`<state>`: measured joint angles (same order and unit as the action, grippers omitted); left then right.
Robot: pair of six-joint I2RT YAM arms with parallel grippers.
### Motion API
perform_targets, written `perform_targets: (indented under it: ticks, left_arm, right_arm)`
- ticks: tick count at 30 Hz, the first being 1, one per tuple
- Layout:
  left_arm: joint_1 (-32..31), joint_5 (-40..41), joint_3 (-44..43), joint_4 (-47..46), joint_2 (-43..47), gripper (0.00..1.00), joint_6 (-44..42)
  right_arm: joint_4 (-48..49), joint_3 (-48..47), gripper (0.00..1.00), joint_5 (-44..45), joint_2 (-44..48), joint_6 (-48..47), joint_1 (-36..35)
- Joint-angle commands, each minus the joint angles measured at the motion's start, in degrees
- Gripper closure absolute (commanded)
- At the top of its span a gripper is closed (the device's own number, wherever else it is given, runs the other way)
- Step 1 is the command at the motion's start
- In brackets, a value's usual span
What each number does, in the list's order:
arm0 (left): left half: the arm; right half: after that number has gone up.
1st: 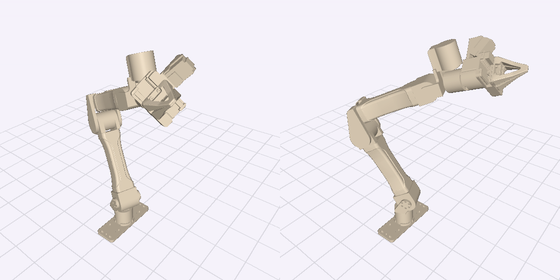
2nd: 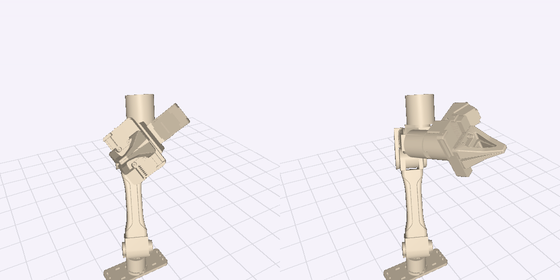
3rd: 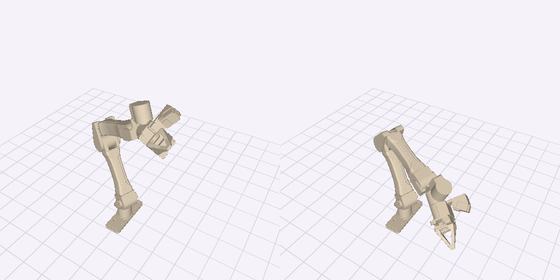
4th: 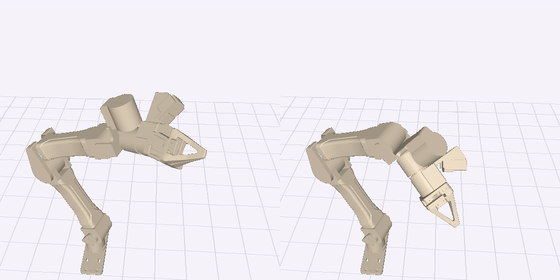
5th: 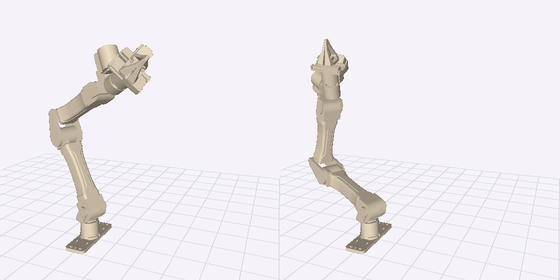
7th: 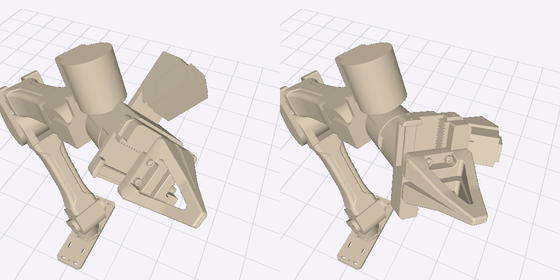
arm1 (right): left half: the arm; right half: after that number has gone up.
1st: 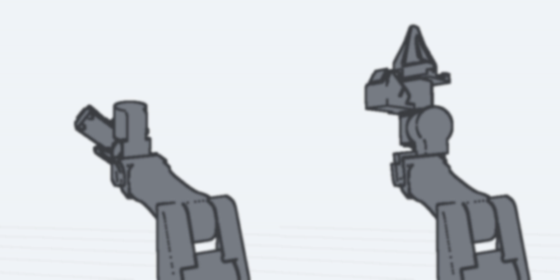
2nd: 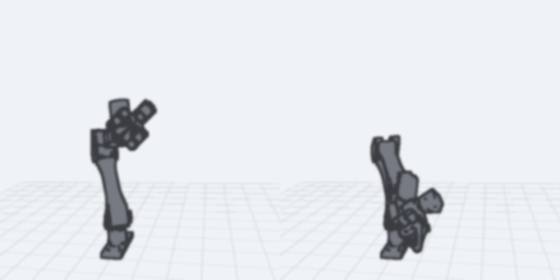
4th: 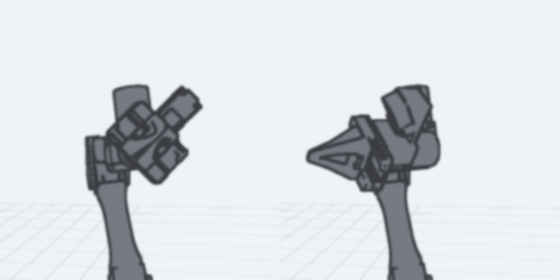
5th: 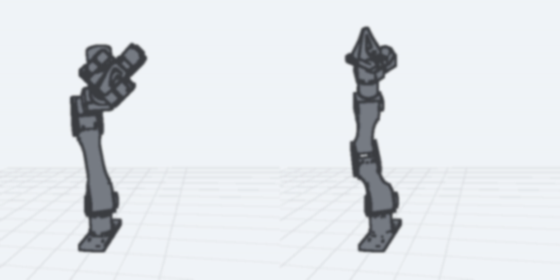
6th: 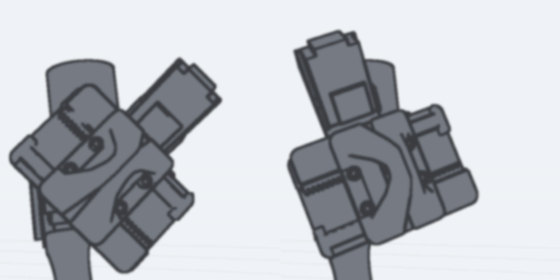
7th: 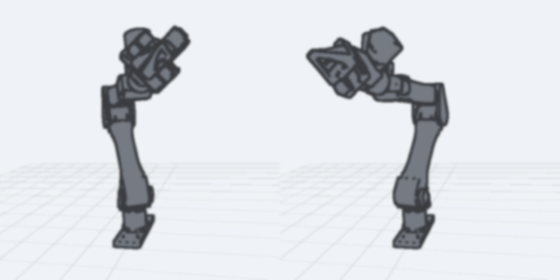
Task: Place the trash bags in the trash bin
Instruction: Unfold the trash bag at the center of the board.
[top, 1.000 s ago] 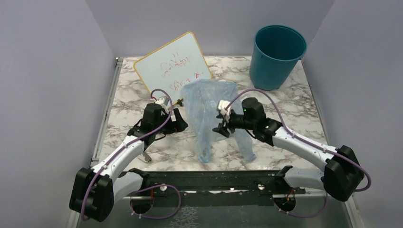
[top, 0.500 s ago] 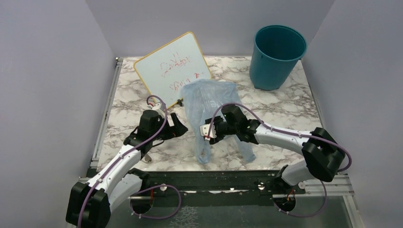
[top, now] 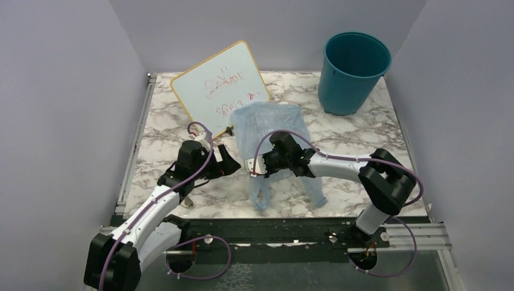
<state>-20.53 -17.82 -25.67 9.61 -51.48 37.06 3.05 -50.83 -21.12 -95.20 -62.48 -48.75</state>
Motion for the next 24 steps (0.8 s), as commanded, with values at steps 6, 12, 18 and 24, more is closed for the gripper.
perform_targets:
  ticks: [6, 12, 18, 24]
  left_arm:
    - [0.0, -4.1, -0.3, -1.1, 8.0, 0.03, -0.5]
    - [0.0, -10.8, -4.2, -10.1, 11.5, 0.01, 1.8]
    - [-0.2, -19.5, -8.6, -16.6, 9.1, 0.01, 2.1]
    - [-7.6, -20.3, -10.2, -18.9, 7.3, 0.03, 1.8]
  right_arm:
    - [16.7, -4.0, 0.99, 28.9, 8.3, 31.3, -0.2]
    - [1.5, -11.4, 0.99, 44.9, 9.2, 58.0, -0.2]
    - [-8.0, -14.1, 0.99, 37.4, 8.7, 72.0, -0.1]
    - [-13.7, -18.9, 0.99, 35.2, 6.5, 79.0, 0.0]
